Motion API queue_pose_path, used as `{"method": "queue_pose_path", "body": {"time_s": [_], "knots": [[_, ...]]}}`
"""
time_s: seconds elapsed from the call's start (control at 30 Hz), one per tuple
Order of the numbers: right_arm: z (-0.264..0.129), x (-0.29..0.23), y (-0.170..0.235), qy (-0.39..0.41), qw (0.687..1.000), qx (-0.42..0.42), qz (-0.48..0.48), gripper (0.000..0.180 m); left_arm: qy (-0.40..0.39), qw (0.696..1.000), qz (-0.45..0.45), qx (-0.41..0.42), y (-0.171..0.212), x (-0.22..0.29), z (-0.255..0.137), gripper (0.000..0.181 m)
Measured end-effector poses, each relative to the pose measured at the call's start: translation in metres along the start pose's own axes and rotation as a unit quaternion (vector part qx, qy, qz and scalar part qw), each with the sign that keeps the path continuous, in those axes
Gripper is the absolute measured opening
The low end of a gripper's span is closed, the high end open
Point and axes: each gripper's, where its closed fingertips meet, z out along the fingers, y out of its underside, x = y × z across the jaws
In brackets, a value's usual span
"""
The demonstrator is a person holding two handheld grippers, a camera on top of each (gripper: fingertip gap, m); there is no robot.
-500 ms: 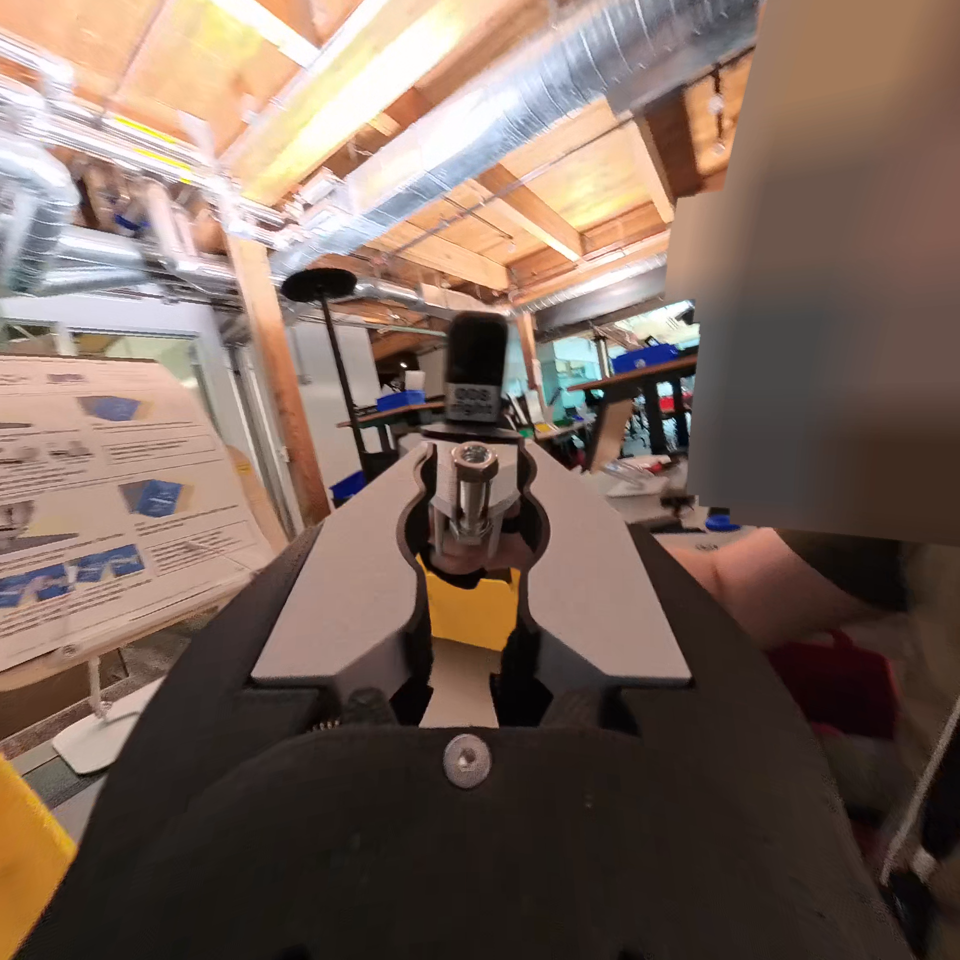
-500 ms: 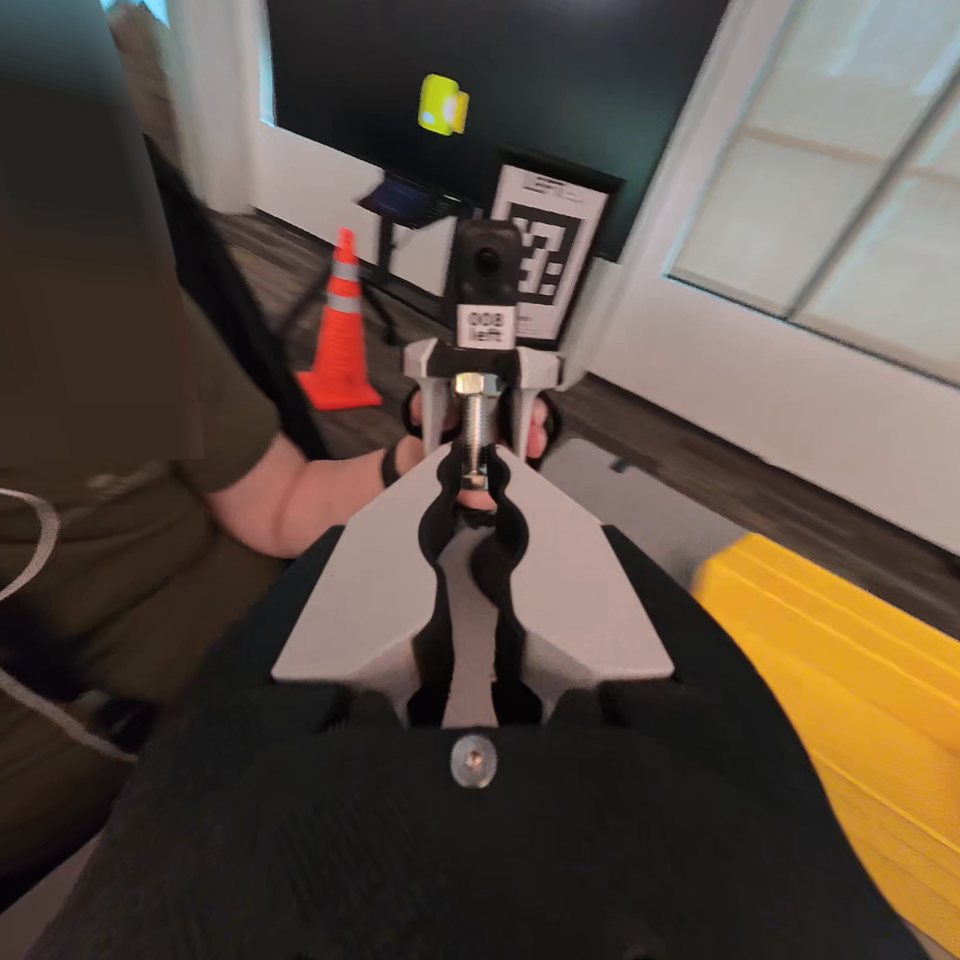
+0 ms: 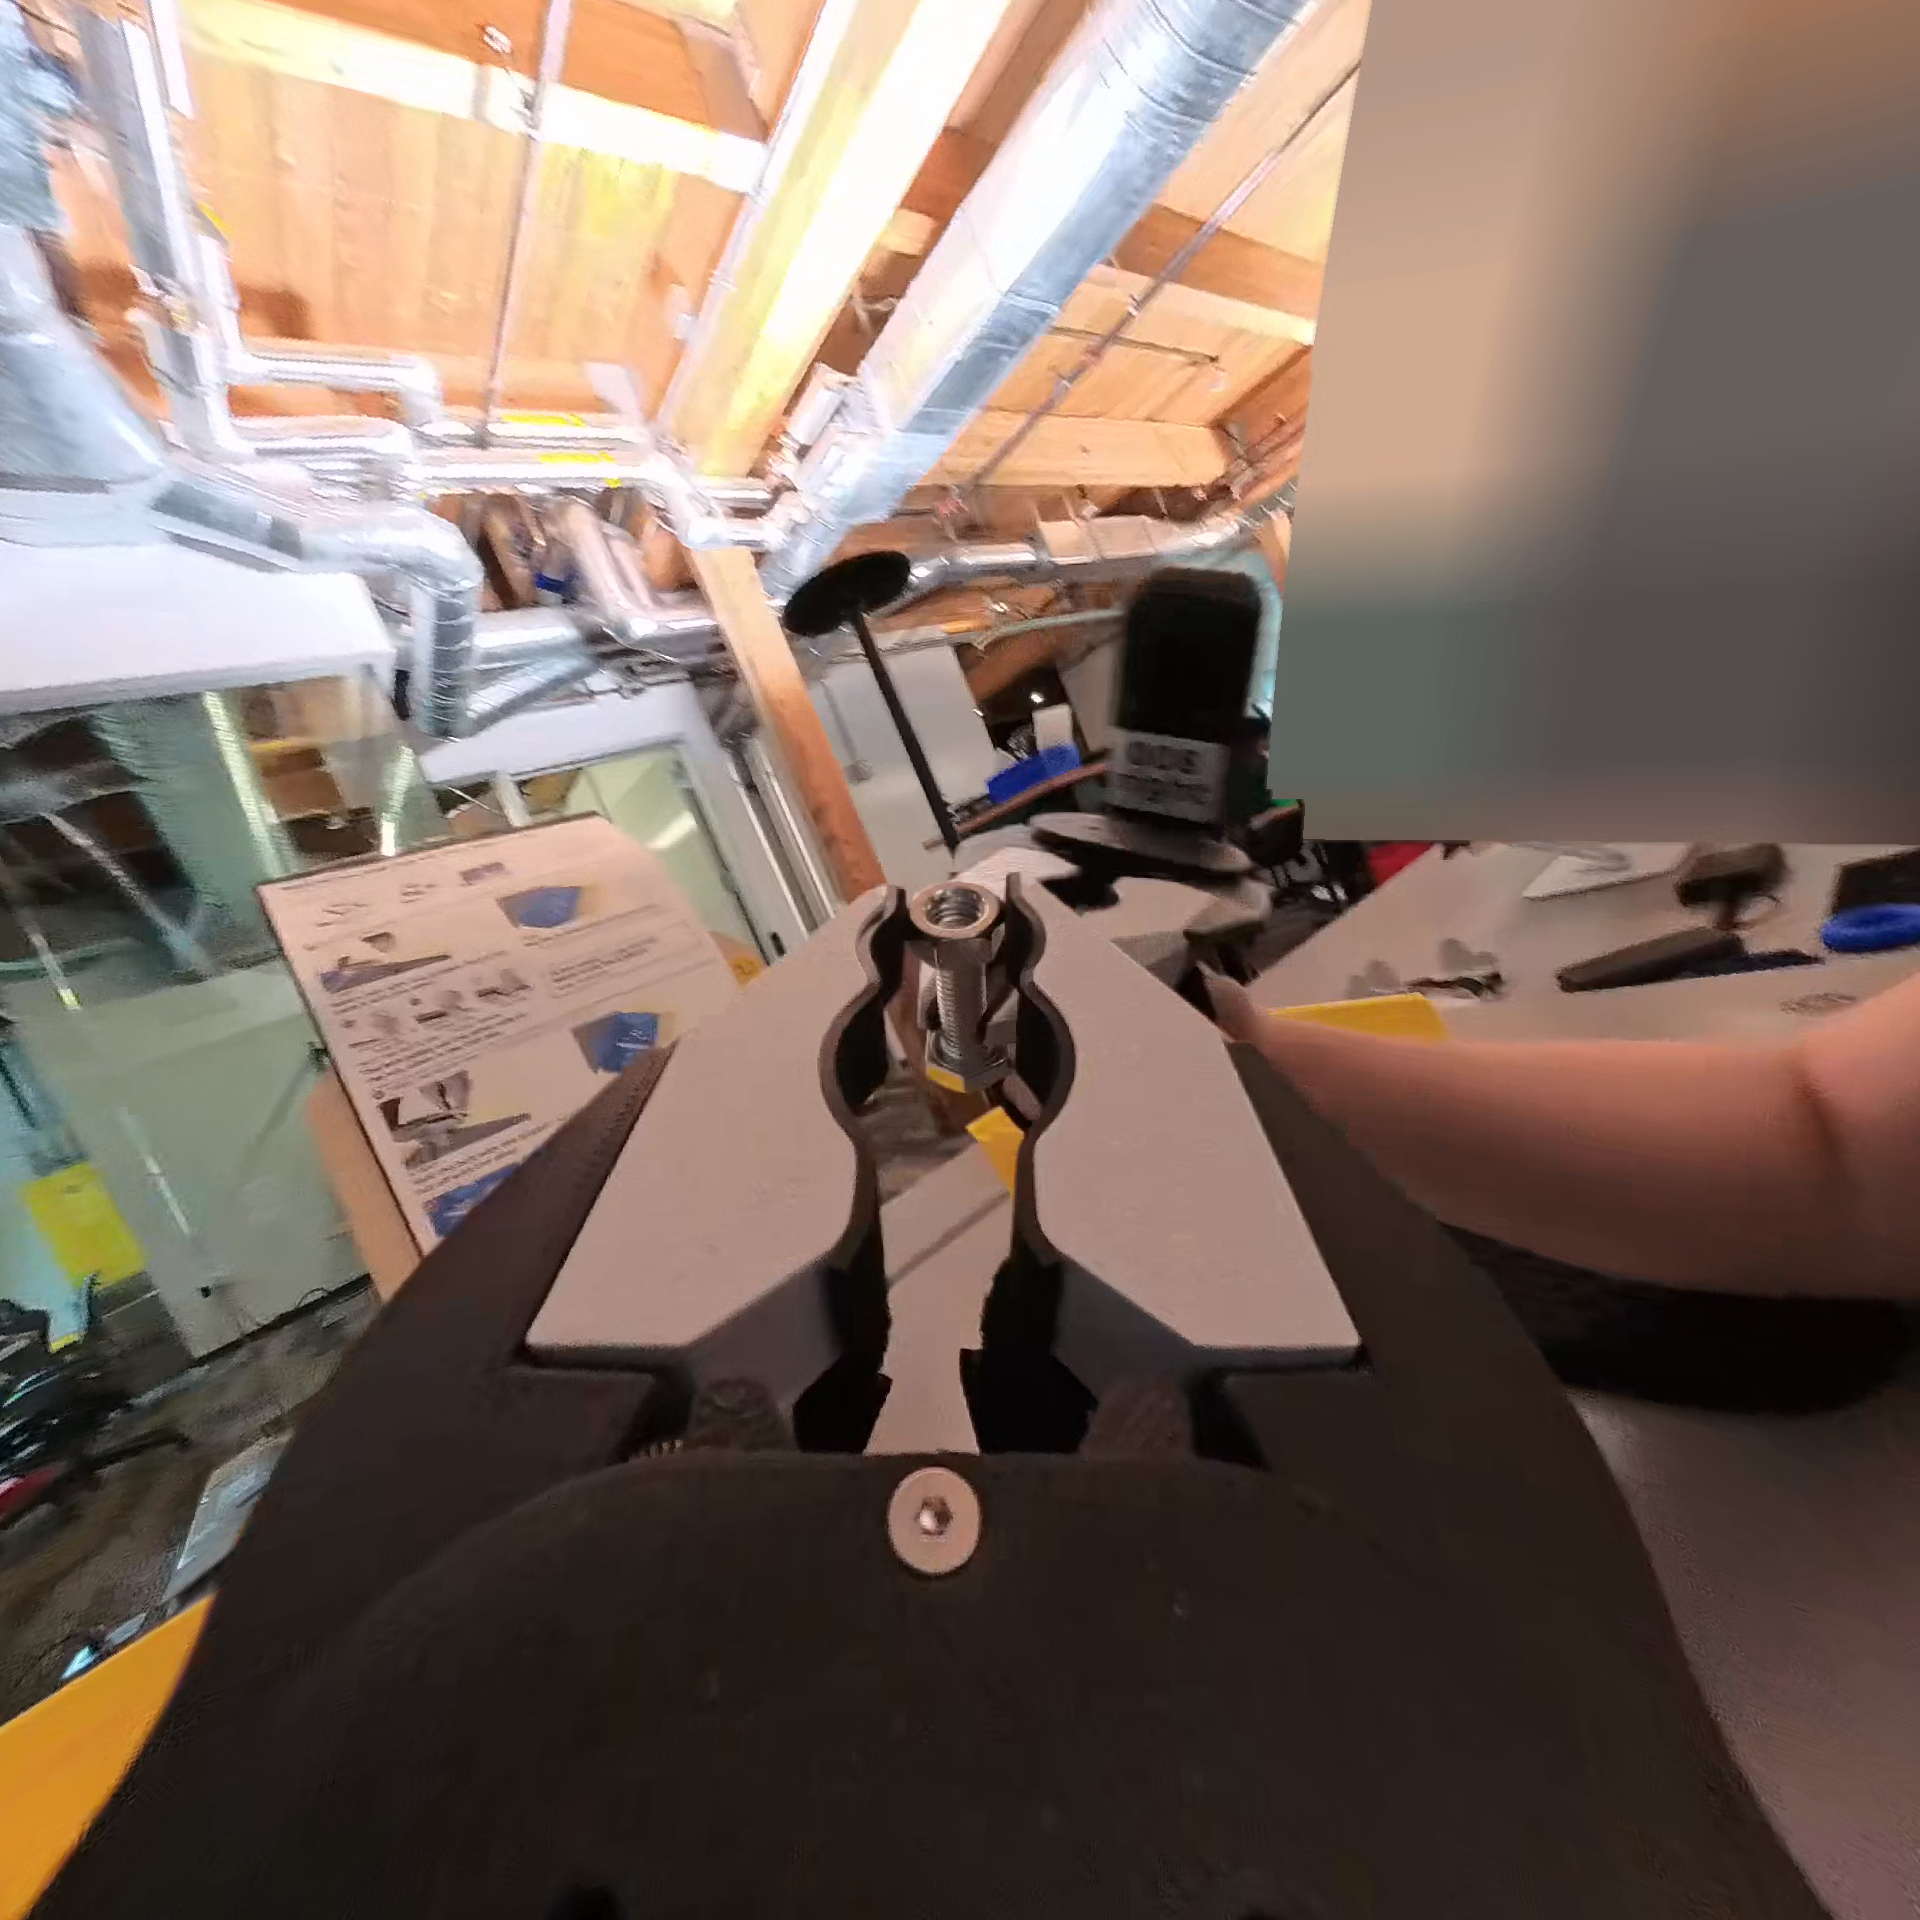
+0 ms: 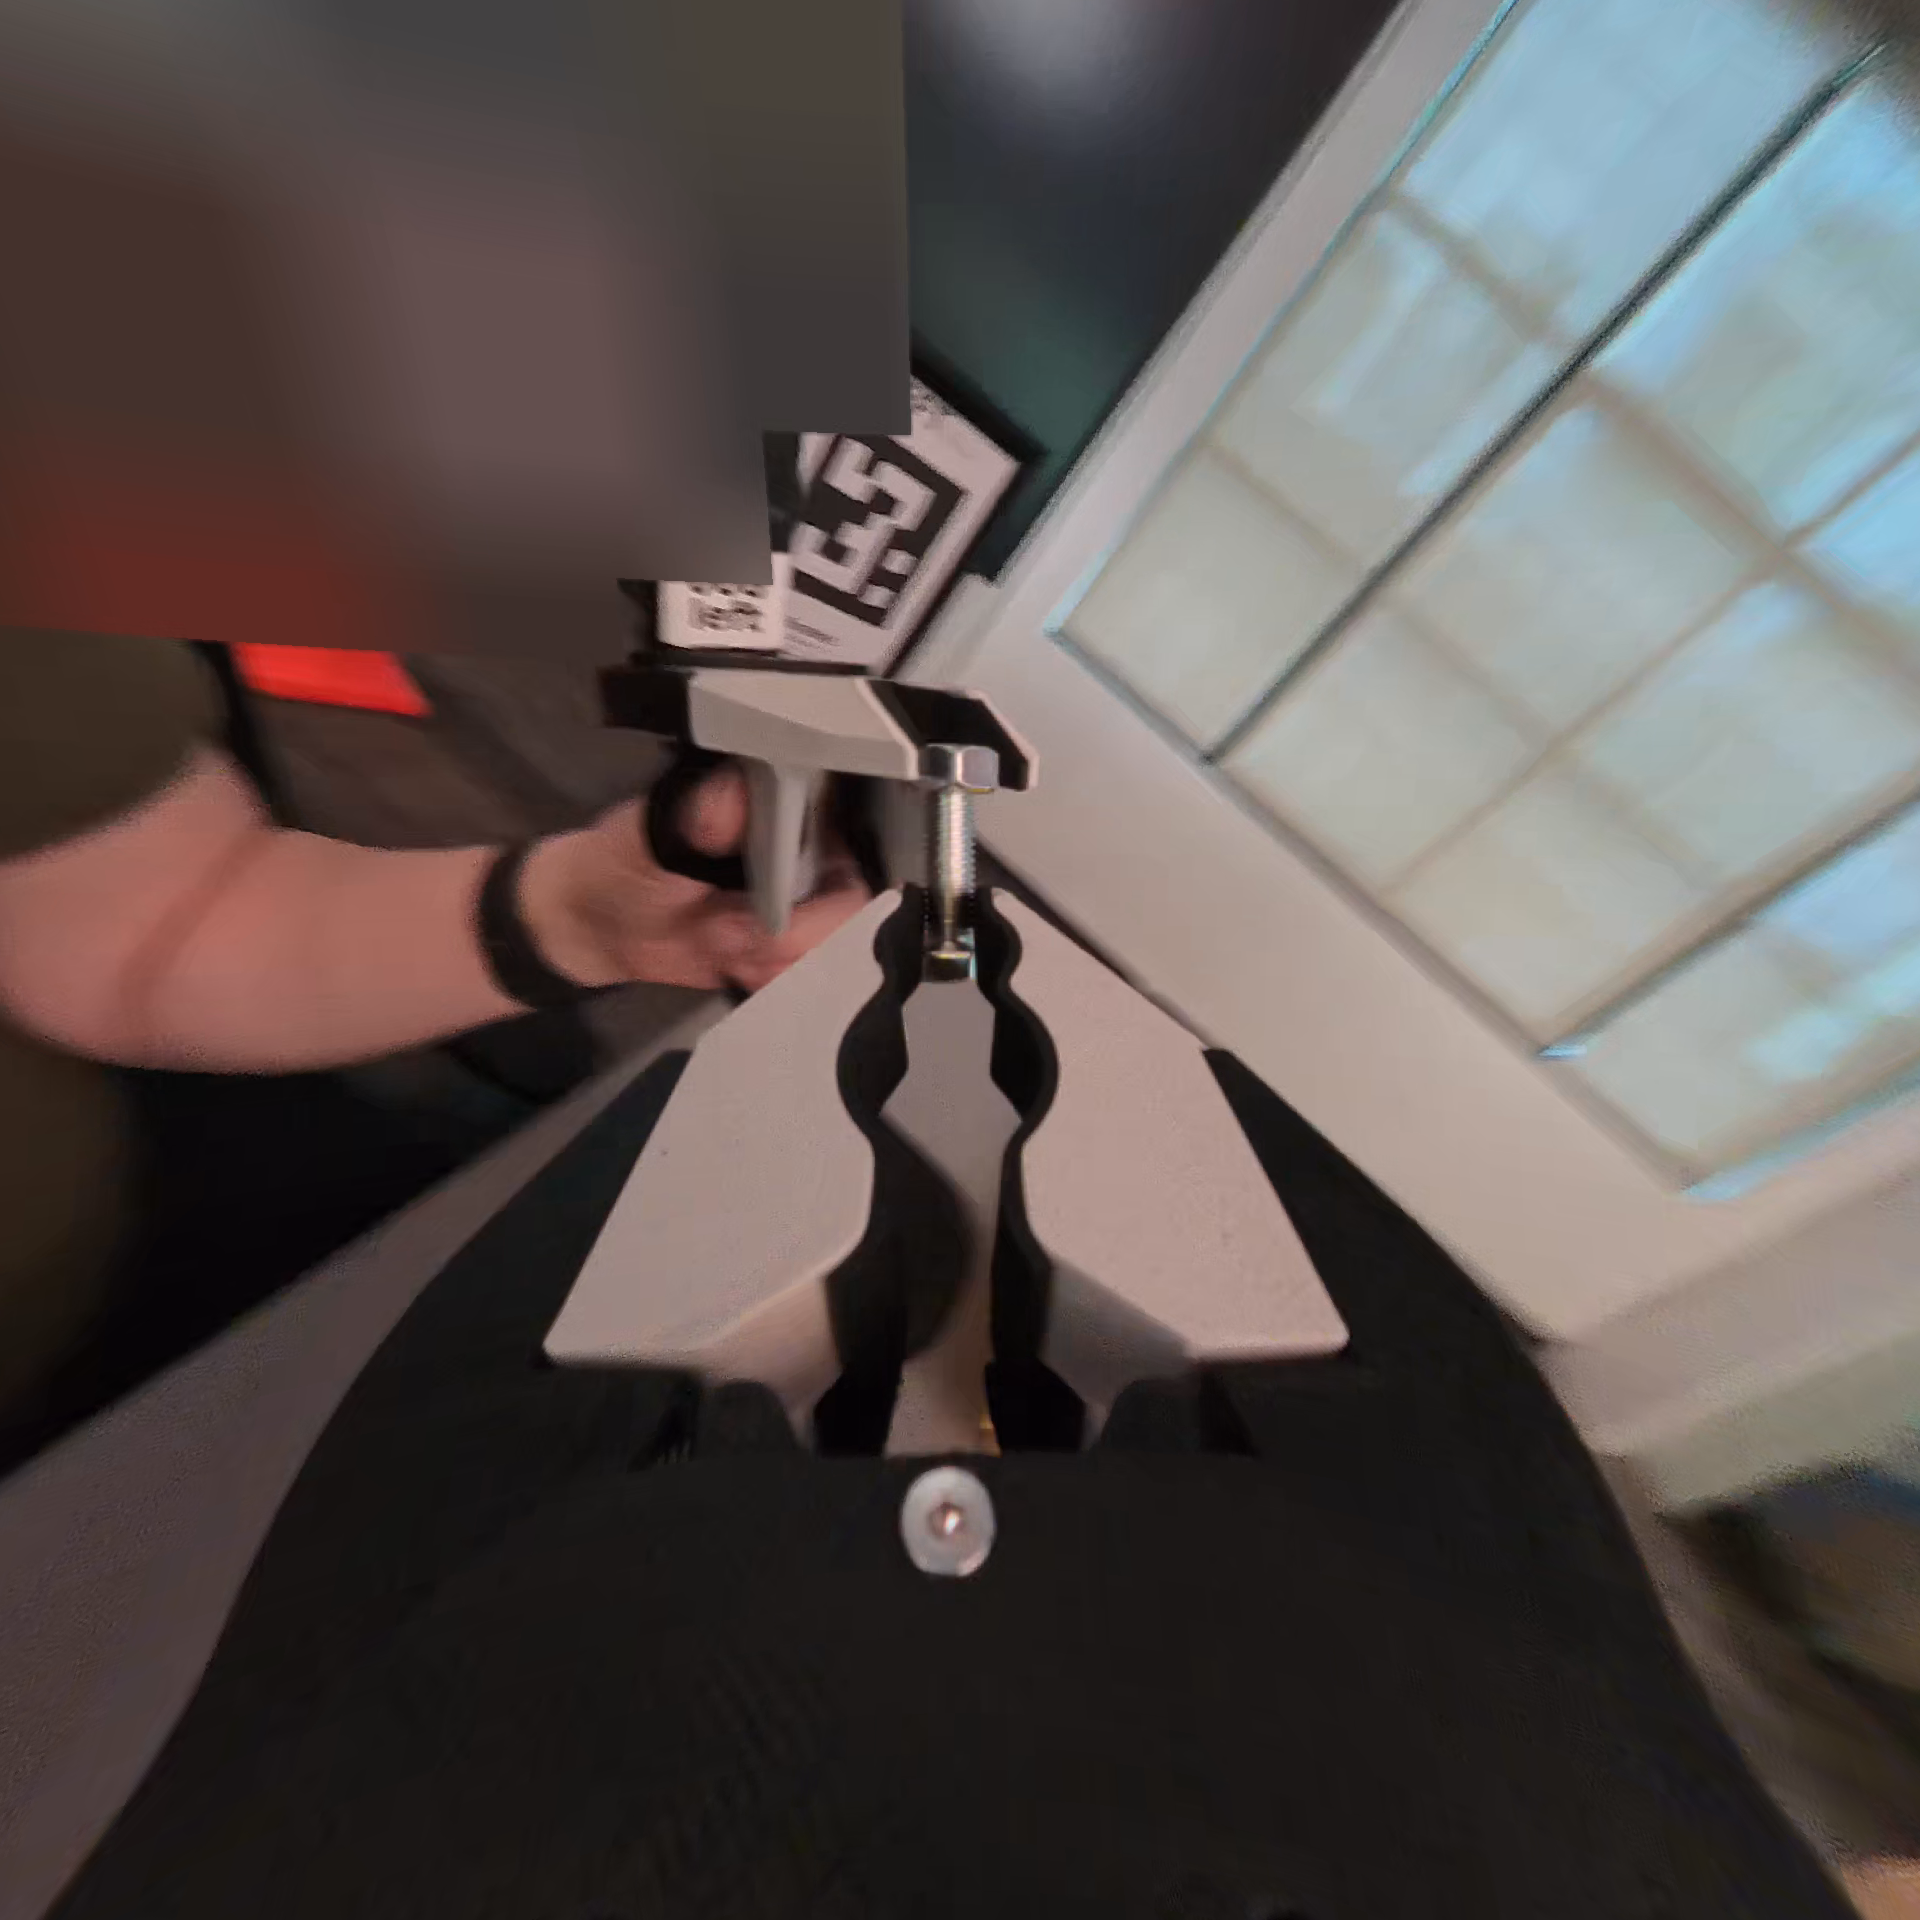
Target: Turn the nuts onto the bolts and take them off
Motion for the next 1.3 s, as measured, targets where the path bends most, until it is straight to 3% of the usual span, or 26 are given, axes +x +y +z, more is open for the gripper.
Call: {"method": "queue_pose_path", "body": {"time_s": [0.2, 0.5, 0.7, 0.87, 0.97, 1.07, 1.17, 1.3], "knots": [[0.003, 0.019, -0.006, 0.175, 0.964, -0.058, -0.19, 0.008, -0.082, 0.993, -0.076, 0.043, -0.01, -0.019, 0.002, 0.016], [0.007, 0.035, 0.018, 0.261, 0.905, -0.161, -0.294, 0.008, -0.189, 0.961, -0.191, 0.069, 0.007, -0.061, -0.013, 0.016], [0.006, 0.042, 0.039, 0.238, 0.92, -0.189, -0.247, 0.008, -0.185, 0.956, -0.212, 0.077, 0.008, -0.07, -0.019, 0.017], [-0.019, 0.063, 0.063, 0.201, 0.935, -0.26, -0.131, 0.008, -0.176, 0.958, -0.219, 0.057, 0.013, -0.072, -0.022, 0.016], [-0.063, 0.064, 0.094, 0.144, 0.919, -0.365, -0.025, 0.008, -0.169, 0.96, -0.217, 0.052, 0.015, -0.07, -0.023, 0.016], [-0.149, 0.046, 0.127, 0.096, 0.862, -0.483, 0.123, 0.008, -0.164, 0.963, -0.212, 0.04, 0.016, -0.068, -0.021, 0.017], [-0.234, 0.035, 0.145, 0.128, 0.813, -0.514, 0.24, 0.008, -0.152, 0.966, -0.206, 0.032, 0.014, -0.065, -0.019, 0.016], [-0.329, 0.042, 0.17, 0.246, 0.757, -0.506, 0.331, 0.008, -0.156, 0.969, -0.188, 0.019, 0.016, -0.066, -0.019, 0.017]]}}
